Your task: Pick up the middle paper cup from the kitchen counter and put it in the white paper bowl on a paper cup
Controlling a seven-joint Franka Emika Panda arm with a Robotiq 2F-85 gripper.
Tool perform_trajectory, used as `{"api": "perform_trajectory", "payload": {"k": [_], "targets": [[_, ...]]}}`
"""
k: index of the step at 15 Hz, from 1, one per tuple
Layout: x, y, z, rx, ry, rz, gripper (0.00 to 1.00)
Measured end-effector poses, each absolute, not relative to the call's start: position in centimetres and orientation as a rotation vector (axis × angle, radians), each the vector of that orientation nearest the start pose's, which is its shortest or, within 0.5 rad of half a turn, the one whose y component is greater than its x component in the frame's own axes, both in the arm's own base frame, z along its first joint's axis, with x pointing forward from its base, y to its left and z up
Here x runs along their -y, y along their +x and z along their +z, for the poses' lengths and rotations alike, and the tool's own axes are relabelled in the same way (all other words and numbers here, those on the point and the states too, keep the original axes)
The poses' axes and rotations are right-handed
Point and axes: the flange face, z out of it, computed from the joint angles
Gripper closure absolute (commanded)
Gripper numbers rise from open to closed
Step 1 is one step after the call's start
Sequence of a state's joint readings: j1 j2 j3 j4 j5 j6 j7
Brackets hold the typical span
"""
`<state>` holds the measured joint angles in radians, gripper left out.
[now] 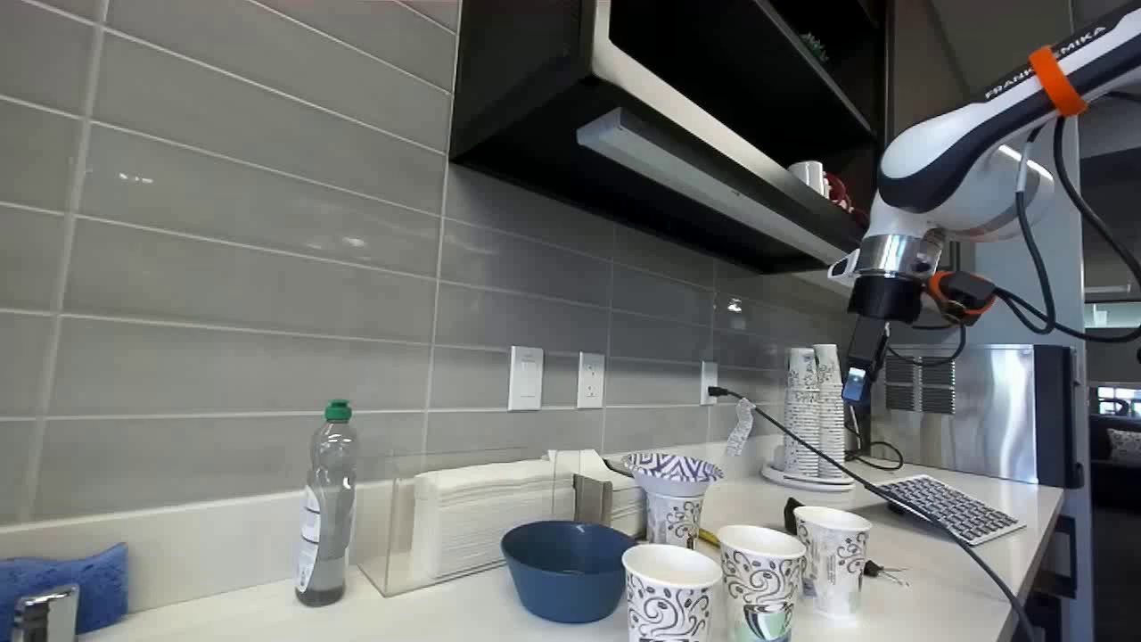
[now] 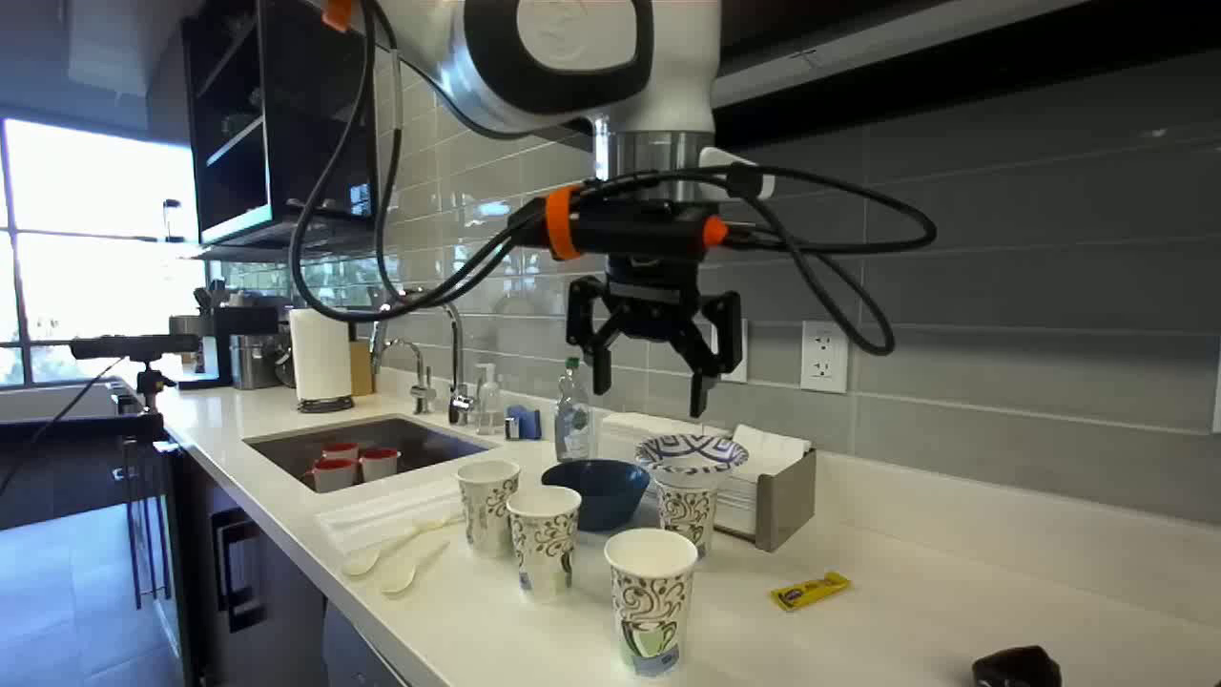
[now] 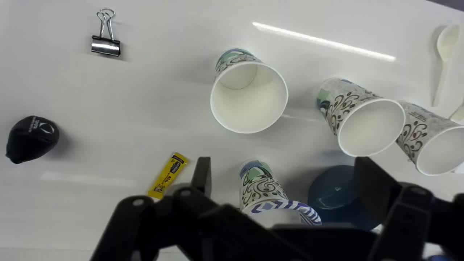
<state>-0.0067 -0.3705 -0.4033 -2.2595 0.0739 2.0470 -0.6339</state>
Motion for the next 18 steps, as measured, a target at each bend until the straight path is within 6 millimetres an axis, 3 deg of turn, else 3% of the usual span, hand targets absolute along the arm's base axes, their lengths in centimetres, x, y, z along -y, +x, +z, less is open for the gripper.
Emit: {"api": "perform_trajectory", "payload": {"k": [9, 15, 18], "targets": [[18.6, 42.1, 50.6, 0.314, -2.998, -0.315, 0.00], [9.6, 43.3, 45.9, 0.384, -3.043, -0.282, 0.00], [6.5, 42.9, 43.4, 0.415, -3.056, -0.251, 0.00]]}}
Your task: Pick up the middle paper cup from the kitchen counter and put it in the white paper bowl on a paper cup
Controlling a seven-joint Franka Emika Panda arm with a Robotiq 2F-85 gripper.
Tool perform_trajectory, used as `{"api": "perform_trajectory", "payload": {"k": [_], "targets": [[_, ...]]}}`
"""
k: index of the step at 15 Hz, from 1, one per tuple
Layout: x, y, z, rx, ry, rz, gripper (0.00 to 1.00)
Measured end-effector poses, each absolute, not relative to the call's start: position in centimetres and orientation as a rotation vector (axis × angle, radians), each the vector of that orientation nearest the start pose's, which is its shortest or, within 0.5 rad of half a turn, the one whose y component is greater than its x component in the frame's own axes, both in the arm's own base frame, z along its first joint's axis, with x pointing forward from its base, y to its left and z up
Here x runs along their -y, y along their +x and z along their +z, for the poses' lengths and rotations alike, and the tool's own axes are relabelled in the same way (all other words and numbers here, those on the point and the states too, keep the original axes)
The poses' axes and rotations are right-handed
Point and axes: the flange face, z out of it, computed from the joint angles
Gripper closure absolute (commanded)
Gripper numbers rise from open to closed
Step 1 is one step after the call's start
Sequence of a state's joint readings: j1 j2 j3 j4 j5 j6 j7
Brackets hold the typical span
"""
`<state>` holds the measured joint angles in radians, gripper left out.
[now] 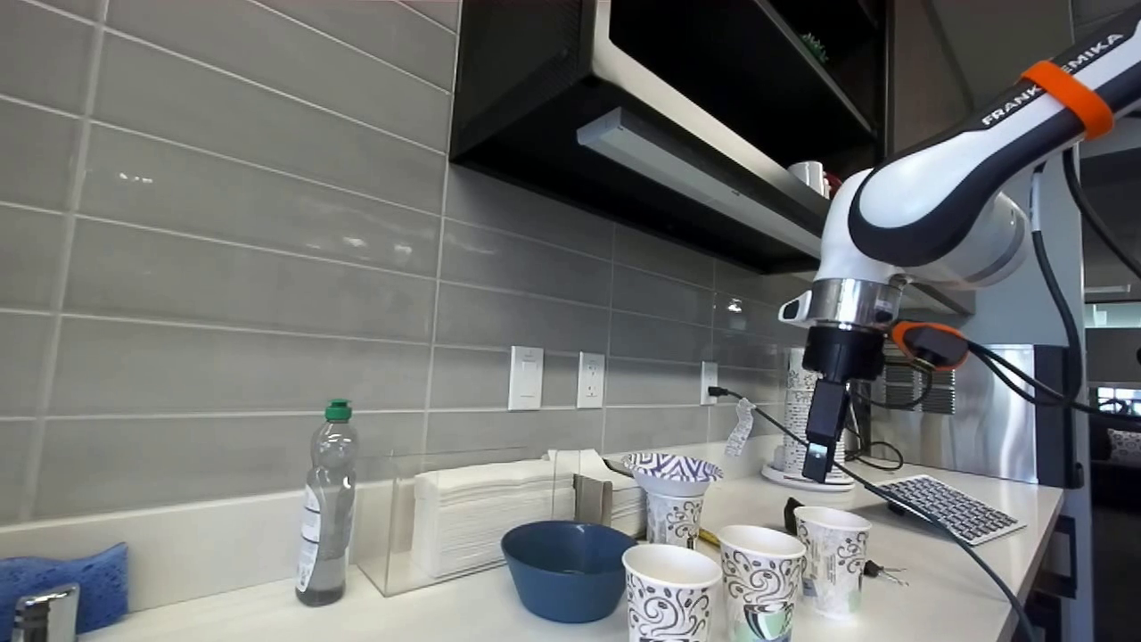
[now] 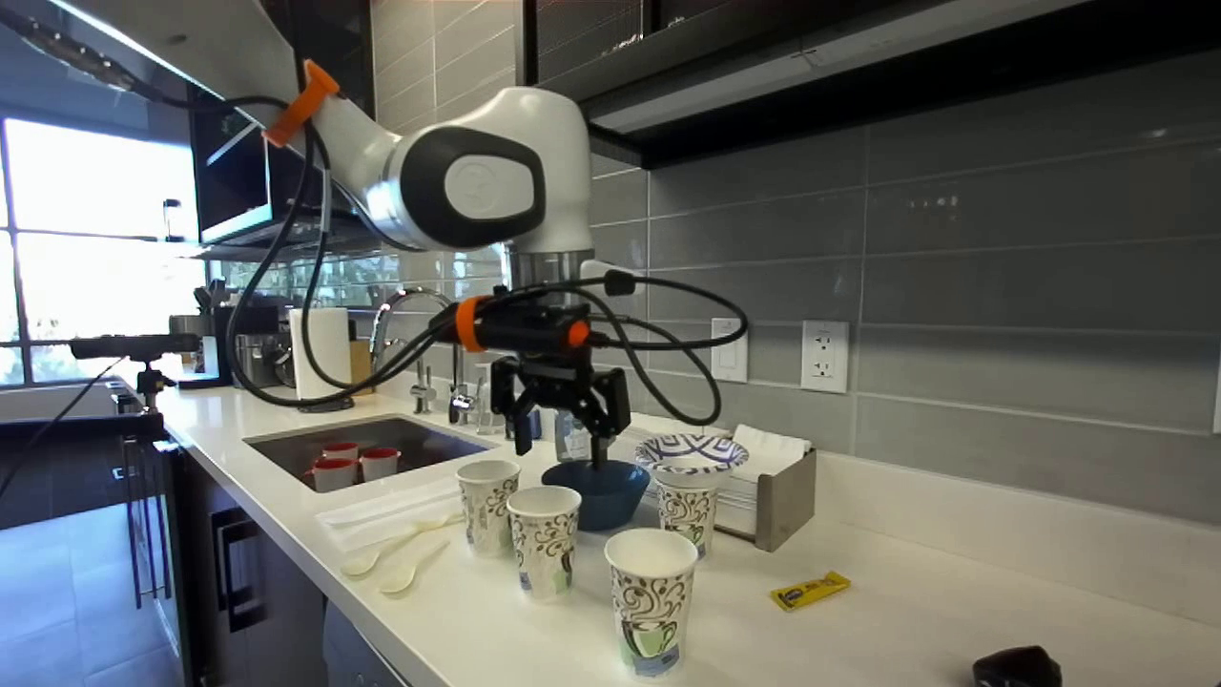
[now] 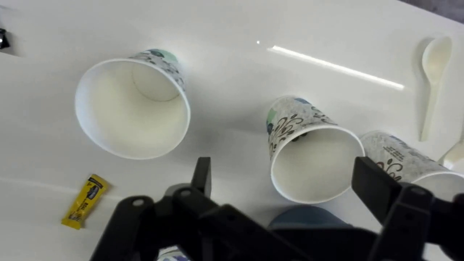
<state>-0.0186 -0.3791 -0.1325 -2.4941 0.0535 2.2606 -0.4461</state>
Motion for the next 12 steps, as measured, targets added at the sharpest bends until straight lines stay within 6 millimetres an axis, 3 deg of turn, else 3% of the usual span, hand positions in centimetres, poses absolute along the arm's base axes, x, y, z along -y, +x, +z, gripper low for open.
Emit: {"api": "perform_trajectory", "payload": {"k": [7, 12], "targets": [[2.8, 42.2, 40.3, 0.491, -3.053, -0.193, 0.00], [2.1, 43.1, 39.2, 0.469, -3.064, -0.218, 0.00]]}}
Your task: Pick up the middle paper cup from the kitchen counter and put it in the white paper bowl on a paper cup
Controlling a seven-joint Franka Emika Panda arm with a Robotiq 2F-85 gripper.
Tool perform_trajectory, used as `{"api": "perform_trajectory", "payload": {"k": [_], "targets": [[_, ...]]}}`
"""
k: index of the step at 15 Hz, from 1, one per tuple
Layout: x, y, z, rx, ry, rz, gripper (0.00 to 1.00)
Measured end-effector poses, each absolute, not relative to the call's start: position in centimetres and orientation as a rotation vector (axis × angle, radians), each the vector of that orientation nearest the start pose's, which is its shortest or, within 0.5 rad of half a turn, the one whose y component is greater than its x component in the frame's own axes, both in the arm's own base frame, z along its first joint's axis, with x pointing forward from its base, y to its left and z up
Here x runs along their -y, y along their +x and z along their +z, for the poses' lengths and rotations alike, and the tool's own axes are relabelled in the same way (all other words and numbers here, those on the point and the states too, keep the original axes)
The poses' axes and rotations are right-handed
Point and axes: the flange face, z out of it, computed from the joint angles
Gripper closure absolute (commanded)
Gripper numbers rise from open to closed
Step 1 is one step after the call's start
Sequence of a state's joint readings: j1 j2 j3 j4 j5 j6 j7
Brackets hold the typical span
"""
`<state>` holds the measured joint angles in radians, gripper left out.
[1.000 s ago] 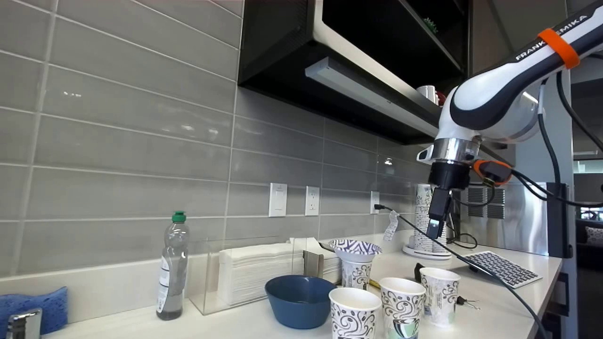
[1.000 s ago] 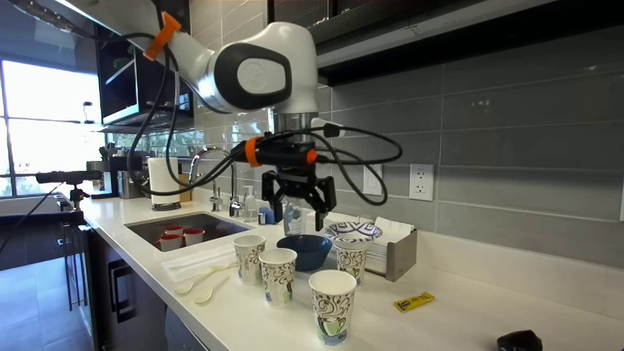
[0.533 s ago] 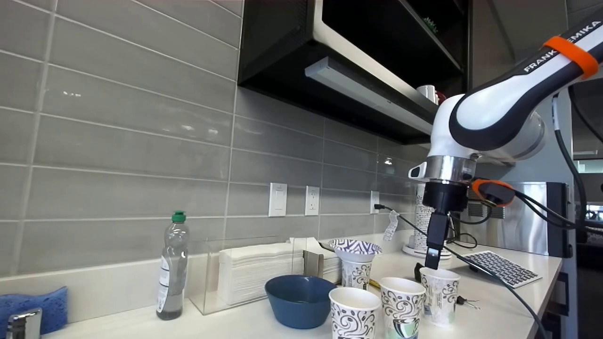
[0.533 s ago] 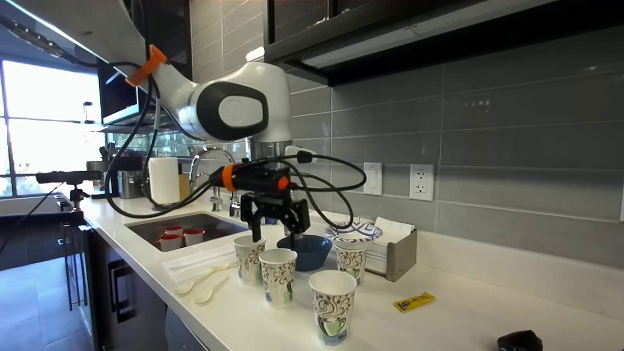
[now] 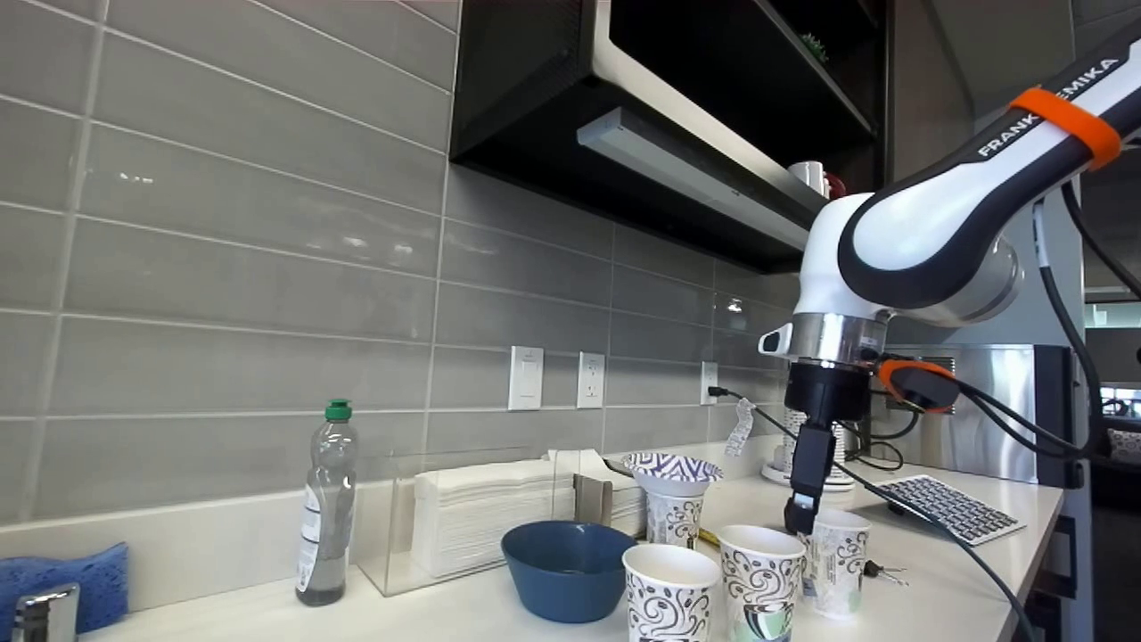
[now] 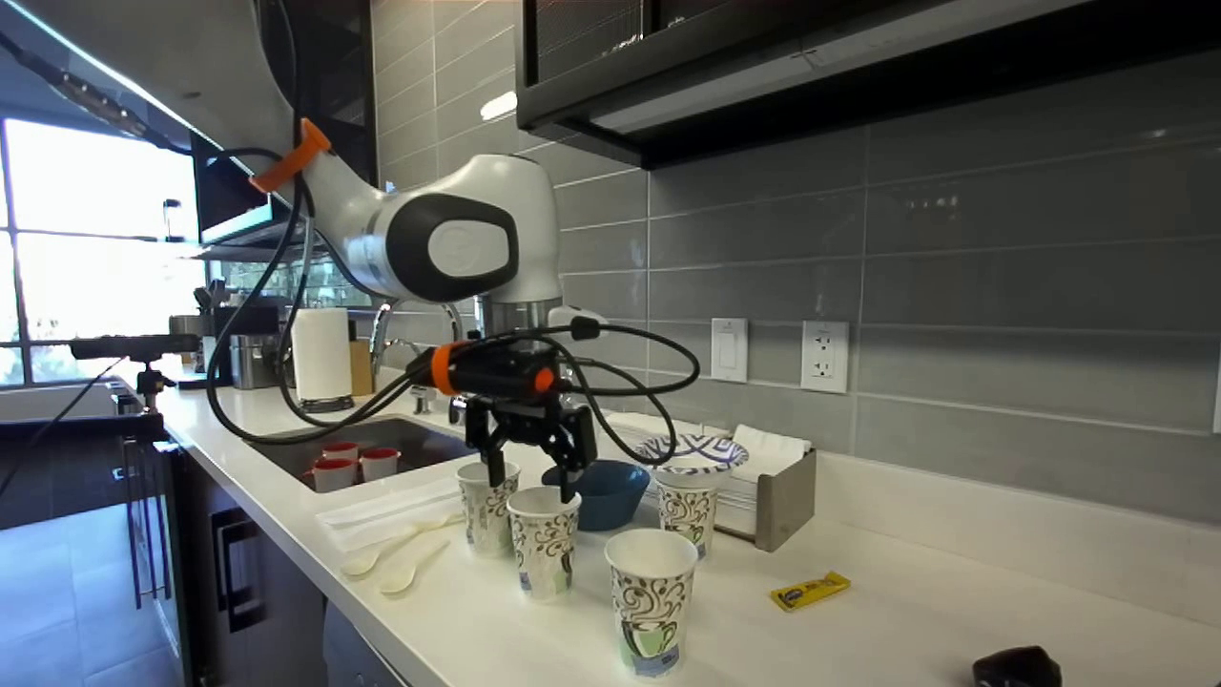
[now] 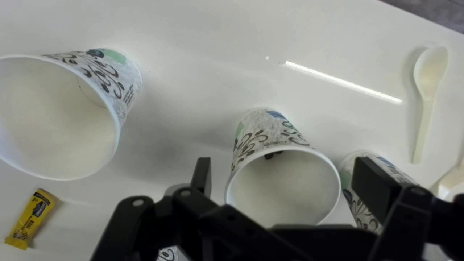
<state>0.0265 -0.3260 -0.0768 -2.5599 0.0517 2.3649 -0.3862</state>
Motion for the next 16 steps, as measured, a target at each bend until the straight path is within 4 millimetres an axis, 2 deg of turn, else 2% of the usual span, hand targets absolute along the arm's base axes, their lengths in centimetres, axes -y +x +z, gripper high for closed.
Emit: {"api": "perform_trajectory", "payload": {"k": [6, 7, 8, 10, 16], "targets": [[2.4, 44.4, 38.0, 0.450, -3.074, -0.253, 0.00], [2.5, 44.6, 37.8, 0.445, -3.076, -0.257, 0.03], [2.6, 44.8, 37.7, 0.441, -3.077, -0.261, 0.26], [2.8, 45.2, 37.5, 0.433, -3.081, -0.268, 0.32], [3.0, 45.4, 36.9, 0.425, -3.083, -0.254, 0.74]]}}
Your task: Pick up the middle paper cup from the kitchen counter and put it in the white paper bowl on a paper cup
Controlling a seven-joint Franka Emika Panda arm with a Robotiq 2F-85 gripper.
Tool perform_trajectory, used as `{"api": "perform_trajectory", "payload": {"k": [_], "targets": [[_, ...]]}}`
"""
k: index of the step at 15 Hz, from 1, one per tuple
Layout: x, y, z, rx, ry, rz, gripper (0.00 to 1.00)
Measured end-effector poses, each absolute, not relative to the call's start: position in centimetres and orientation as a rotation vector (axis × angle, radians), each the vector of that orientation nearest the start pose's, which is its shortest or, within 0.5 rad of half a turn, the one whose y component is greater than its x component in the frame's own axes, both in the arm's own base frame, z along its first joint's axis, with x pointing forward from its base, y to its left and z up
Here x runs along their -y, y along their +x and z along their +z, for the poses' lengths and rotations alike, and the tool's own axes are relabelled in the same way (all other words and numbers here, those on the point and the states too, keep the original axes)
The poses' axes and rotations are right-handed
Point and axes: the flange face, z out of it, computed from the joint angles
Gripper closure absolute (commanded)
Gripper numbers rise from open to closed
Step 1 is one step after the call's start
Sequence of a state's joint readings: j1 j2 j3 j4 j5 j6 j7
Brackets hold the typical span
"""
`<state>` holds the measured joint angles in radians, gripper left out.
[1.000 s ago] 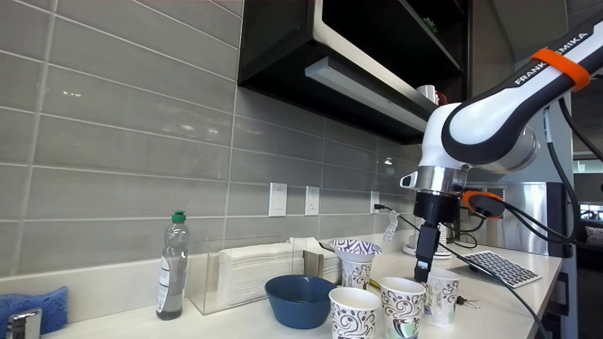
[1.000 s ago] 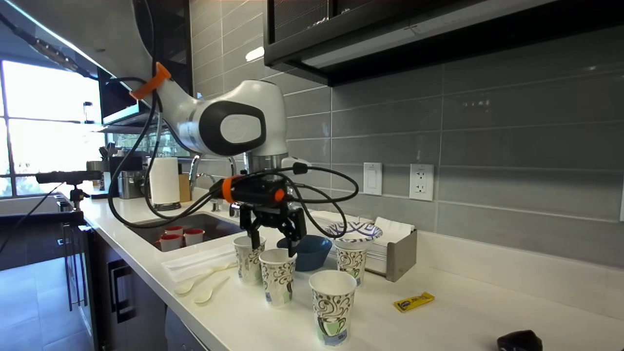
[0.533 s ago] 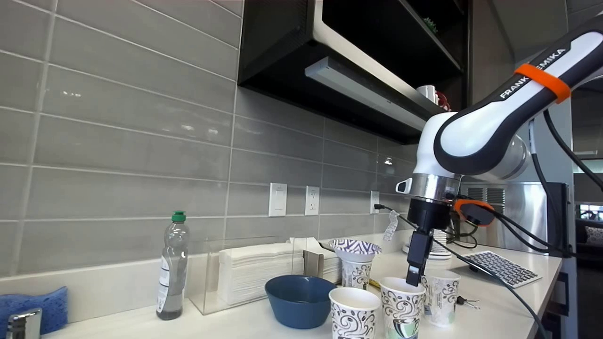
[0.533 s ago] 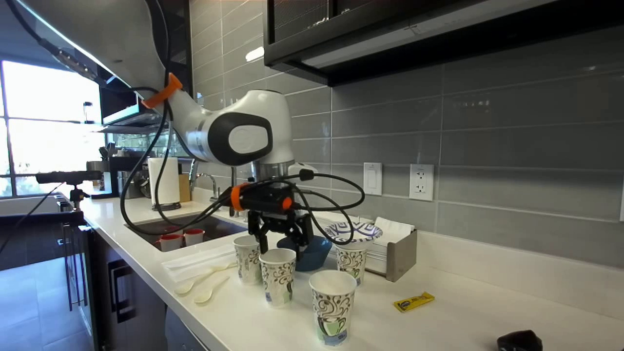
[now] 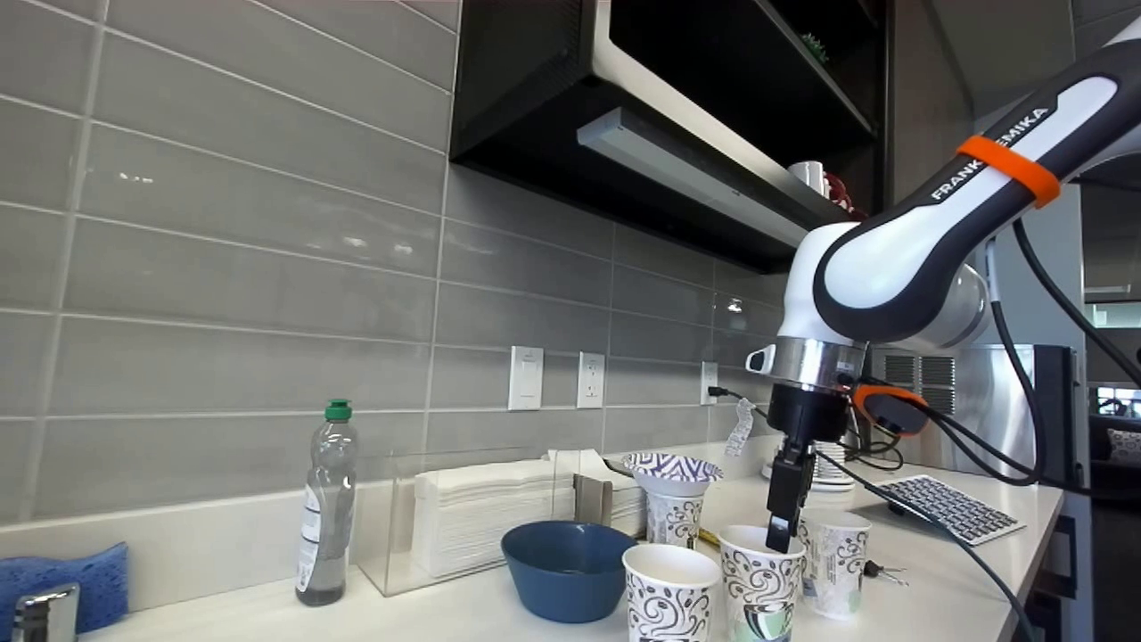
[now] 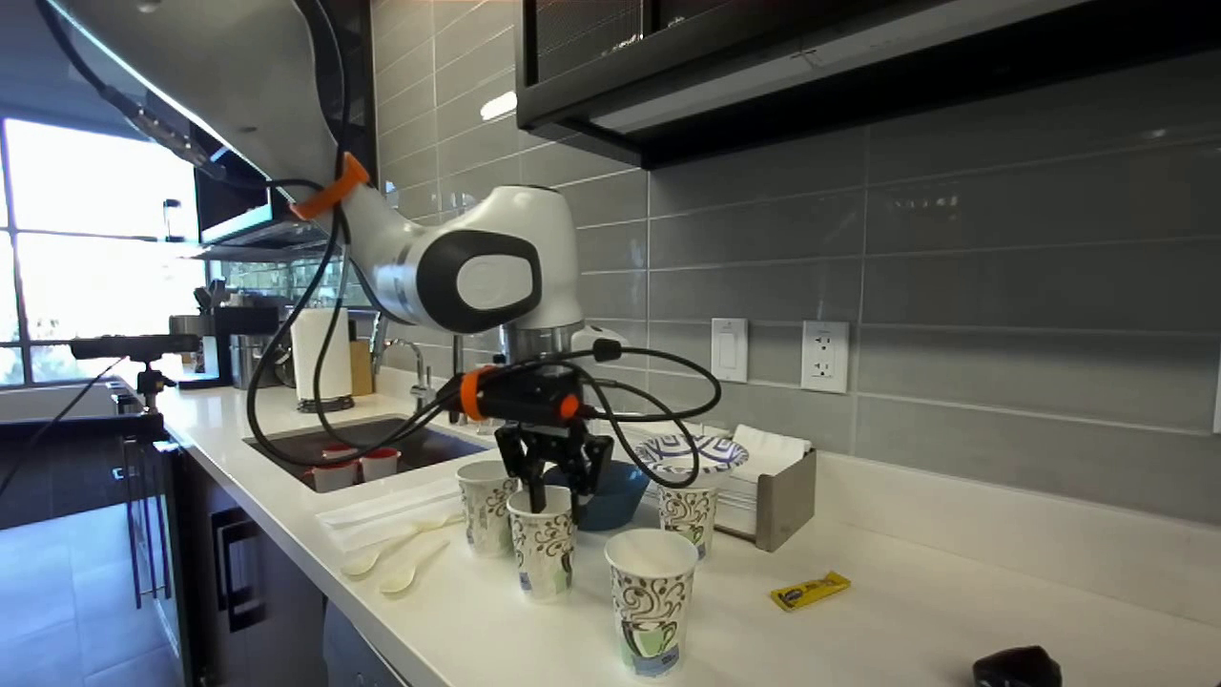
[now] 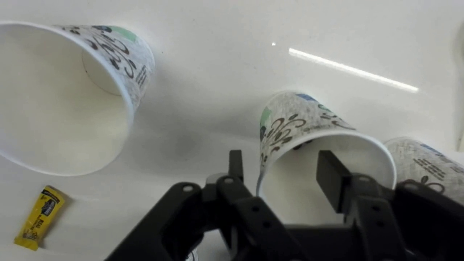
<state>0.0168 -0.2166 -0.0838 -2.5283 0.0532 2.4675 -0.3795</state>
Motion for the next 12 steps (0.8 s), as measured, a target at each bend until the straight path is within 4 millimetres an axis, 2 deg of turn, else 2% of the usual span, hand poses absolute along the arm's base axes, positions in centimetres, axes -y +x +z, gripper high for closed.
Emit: {"api": "perform_trajectory", "payload": {"k": [4, 12], "targets": [[3.1, 45.4, 36.8, 0.423, -3.083, -0.252, 1.00], [3.4, 45.8, 37.8, 0.412, -3.082, -0.268, 0.99]]}}
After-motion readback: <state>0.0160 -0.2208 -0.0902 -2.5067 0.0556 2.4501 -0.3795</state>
